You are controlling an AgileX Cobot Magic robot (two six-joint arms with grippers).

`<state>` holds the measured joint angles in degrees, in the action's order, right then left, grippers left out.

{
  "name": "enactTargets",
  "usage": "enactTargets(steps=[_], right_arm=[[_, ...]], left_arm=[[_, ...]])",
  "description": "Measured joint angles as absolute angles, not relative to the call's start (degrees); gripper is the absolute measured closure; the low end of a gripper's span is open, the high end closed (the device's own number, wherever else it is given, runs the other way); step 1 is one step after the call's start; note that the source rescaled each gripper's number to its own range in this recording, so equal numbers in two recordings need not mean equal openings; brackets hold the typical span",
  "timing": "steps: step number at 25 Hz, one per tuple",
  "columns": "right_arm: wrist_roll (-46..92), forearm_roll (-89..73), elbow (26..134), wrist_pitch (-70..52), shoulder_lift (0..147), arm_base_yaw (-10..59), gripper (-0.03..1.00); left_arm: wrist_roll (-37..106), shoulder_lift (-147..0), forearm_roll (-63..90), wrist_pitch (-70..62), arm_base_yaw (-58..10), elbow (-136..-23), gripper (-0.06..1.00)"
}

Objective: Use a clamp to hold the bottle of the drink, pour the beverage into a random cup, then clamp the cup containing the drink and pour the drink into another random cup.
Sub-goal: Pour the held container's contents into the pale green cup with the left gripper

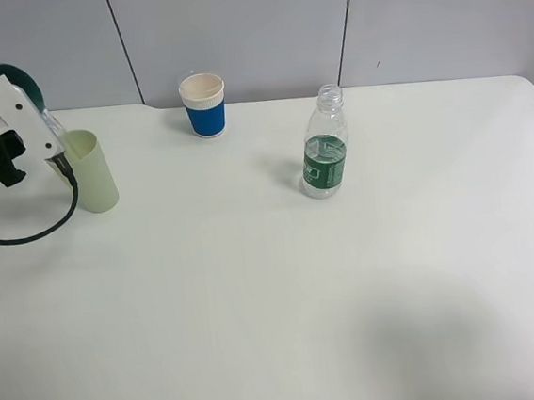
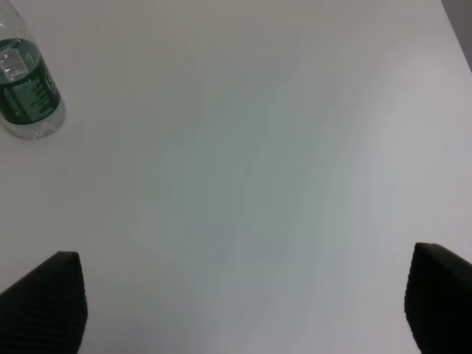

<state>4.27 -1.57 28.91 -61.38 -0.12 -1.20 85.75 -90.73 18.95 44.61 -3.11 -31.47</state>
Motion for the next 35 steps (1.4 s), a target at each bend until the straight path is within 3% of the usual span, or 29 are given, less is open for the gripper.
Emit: enactTargets(steps=[35], right_arm=[[4.3, -1.6, 28.9, -61.4, -0.1, -1.2, 0.15]], left_arm=[[97.8, -90.4, 18.8, 48.3, -3.1, -31.5, 0.92]])
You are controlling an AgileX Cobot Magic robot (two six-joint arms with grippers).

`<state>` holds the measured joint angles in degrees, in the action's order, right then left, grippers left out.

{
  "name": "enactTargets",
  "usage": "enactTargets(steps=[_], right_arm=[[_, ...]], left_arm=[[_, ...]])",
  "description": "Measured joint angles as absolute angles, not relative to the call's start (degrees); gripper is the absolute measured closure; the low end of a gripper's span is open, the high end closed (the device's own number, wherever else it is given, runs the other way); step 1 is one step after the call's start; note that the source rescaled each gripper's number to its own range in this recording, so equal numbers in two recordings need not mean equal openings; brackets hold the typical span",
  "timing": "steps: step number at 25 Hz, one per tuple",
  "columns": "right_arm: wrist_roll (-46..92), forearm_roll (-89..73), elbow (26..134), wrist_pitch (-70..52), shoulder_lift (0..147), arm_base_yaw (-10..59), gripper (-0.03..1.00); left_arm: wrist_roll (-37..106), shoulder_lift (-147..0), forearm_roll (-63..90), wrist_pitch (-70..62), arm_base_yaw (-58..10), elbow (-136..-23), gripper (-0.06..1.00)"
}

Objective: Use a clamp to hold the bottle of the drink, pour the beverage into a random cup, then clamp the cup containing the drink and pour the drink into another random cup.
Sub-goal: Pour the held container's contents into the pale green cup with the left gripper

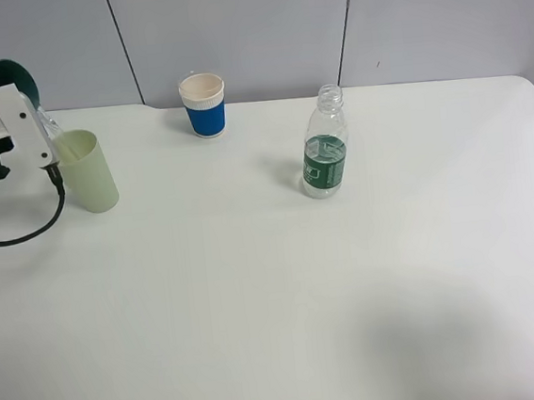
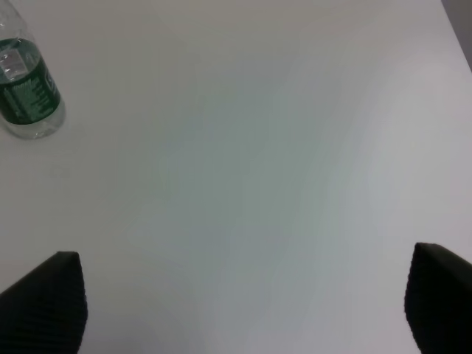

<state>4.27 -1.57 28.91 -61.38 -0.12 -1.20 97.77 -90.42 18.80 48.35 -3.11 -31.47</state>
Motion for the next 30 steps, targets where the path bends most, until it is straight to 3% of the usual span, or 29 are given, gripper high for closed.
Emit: enactTargets(steps=[30], right_arm=[[4.3, -1.6, 28.9, -61.4, -0.1, -1.2, 0.16]], left_arm=[[109.2, -90.4, 17.2, 50.9, -3.3, -31.5, 0.92]])
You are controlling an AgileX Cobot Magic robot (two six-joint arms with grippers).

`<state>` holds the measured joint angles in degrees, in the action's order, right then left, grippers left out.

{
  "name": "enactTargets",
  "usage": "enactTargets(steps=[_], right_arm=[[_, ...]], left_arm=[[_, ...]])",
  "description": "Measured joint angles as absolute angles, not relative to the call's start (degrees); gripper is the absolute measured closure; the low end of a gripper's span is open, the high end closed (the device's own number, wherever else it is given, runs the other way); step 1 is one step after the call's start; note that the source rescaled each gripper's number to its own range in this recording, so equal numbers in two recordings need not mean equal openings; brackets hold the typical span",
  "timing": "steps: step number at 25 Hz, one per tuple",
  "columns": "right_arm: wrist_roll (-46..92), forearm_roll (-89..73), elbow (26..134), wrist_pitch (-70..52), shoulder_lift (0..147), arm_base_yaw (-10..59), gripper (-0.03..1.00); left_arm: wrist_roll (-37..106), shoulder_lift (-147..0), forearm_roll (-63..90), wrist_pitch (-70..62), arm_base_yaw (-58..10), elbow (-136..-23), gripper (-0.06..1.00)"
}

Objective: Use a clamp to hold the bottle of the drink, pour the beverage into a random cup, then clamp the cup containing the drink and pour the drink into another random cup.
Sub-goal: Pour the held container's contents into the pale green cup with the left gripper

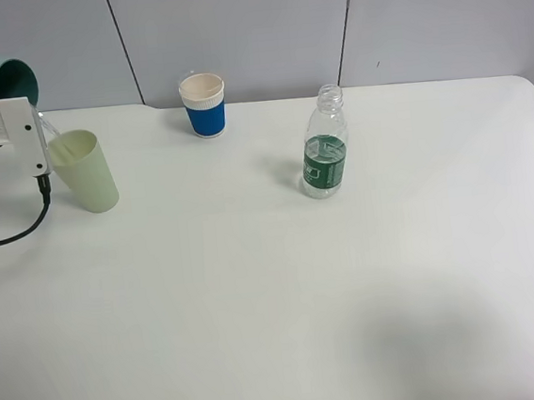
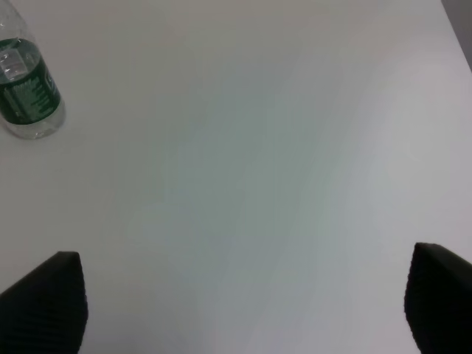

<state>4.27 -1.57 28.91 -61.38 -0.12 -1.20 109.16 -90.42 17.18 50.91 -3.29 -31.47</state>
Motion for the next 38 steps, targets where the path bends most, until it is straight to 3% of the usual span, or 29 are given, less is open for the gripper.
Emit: enactTargets(steps=[29, 38], right_arm=[[4.3, -1.6, 28.9, -61.4, -0.1, -1.2, 0.17], [4.3, -1.6, 28.9, -61.4, -0.1, -1.2, 0.17]], left_arm=[[109.2, -90.4, 14.2, 50.5, -3.4, -31.5, 0.92], [91.0, -90.4, 14.2, 45.9, -3.4, -31.5, 0.92]])
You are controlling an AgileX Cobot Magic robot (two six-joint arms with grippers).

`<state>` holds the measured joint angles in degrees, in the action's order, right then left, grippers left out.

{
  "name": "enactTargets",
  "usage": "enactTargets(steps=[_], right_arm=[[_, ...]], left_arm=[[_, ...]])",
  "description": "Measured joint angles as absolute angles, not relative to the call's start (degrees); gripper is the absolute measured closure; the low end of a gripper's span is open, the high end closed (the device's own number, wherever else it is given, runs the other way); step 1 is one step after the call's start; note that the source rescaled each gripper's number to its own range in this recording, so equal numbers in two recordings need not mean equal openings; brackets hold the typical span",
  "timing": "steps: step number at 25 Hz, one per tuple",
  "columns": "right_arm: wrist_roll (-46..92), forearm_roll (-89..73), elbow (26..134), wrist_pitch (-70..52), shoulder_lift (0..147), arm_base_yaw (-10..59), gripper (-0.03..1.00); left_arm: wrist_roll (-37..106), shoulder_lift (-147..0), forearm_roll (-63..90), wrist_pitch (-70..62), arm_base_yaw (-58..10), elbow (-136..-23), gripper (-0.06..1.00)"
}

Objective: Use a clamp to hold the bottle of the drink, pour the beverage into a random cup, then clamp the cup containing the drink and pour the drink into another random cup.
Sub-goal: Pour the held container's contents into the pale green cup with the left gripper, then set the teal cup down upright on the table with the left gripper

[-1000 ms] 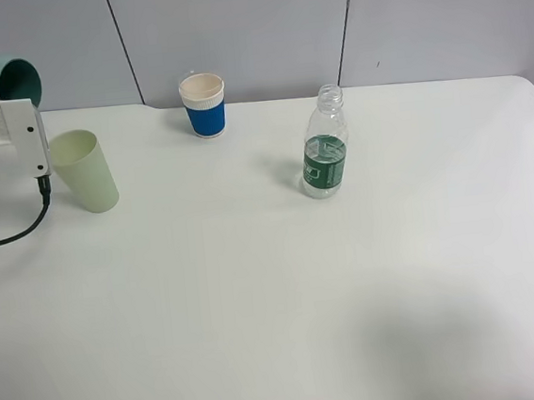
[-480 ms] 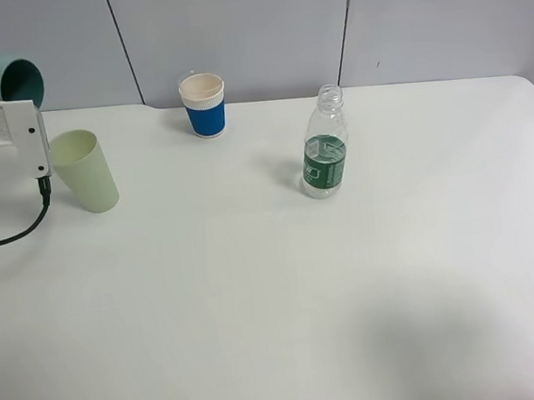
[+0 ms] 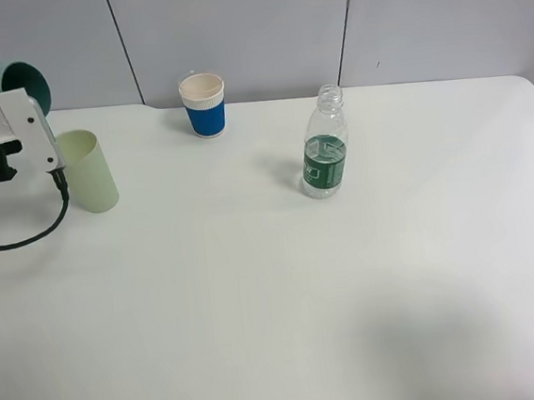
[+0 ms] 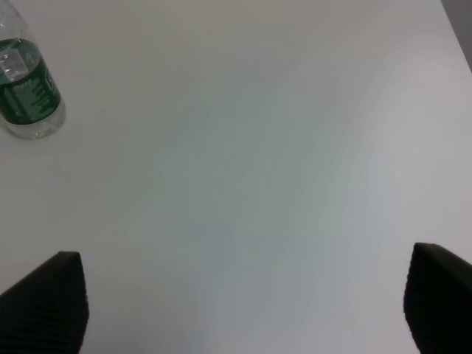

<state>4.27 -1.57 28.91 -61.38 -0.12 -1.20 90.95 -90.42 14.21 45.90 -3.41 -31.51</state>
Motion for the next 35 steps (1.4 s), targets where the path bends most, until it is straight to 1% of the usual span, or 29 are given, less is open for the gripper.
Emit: enactTargets(steps=[8, 13, 18, 26, 29, 35], right_arm=[[4.3, -1.6, 28.9, -61.4, -0.1, -1.2, 0.17], [4.3, -1.6, 28.9, -61.4, -0.1, -1.2, 0.17], [4.3, -1.6, 28.9, -61.4, -0.1, -1.2, 0.17], [4.3, -1.6, 28.9, -61.4, -0.1, -1.2, 0.17], [4.3, -1.6, 28.9, -61.4, -0.1, -1.2, 0.17], [4.3, -1.6, 28.9, -61.4, -0.1, -1.2, 0.17]], left_arm=[[63.8, -88.9, 12.3, 44.5, -3.4, -31.5, 0.92], [56.0, -84.4, 8.8, 41.8, -3.4, -31.5, 0.92], [46.4, -79.9, 1.1, 38.7, -3.4, -31.5, 0.92], [21.1, -75.1, -14.3, 31.7, -3.4, -31.5, 0.92], [14.2, -74.2, -17.1, 29.9, -5.1, -31.5, 0.92], [7.3, -73.9, -21.6, 29.3, -13.0, -31.5, 0.92]])
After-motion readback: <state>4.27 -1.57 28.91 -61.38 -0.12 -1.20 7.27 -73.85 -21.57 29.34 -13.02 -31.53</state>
